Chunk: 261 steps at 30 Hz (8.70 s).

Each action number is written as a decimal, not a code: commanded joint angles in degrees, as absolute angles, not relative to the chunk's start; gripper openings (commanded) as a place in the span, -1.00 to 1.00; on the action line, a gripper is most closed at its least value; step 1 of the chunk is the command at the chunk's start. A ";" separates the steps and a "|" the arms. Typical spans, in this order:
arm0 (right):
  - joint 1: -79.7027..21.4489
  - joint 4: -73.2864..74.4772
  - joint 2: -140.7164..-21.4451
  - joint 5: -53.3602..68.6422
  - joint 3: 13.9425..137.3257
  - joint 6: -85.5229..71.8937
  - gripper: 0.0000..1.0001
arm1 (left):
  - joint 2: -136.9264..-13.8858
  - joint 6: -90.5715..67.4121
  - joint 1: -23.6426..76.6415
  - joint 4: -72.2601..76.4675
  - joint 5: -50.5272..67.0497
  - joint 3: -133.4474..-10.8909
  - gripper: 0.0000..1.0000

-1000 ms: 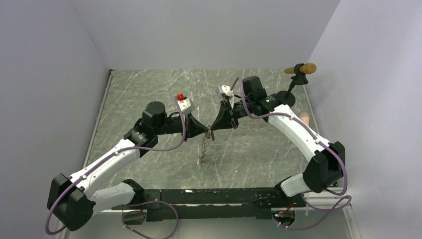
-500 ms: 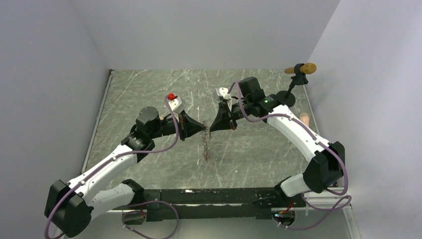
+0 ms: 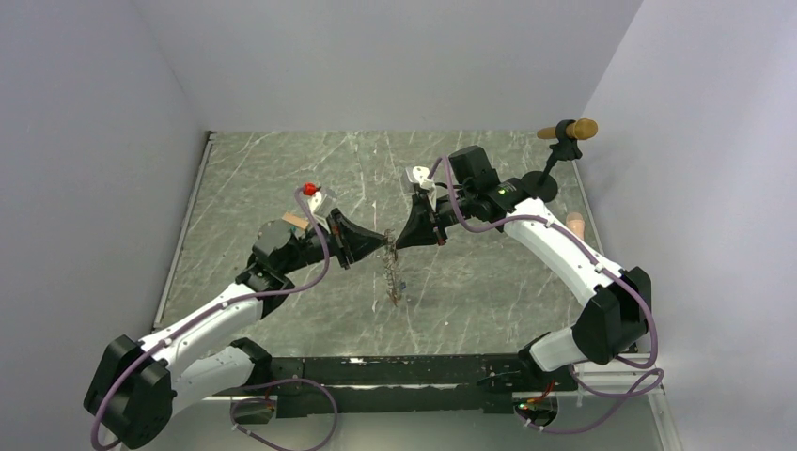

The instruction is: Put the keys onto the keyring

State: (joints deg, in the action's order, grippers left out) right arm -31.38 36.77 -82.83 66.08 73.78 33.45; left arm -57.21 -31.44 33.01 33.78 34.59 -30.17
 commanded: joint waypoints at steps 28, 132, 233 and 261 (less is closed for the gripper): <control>-30.73 40.03 -81.71 74.28 76.20 35.12 -0.33 | -56.09 -27.89 32.55 47.04 34.15 -28.03 -1.00; -31.09 80.71 -93.40 48.96 101.22 64.53 -1.00 | -60.29 6.68 46.10 19.34 24.62 -43.14 0.09; -27.90 38.03 -80.00 52.61 79.78 21.58 -0.33 | -62.49 -20.57 62.44 48.38 -24.37 -33.49 -1.00; -29.66 42.88 -79.39 54.94 79.09 30.68 -1.00 | -58.69 -24.47 62.86 58.11 -28.00 -28.03 -1.00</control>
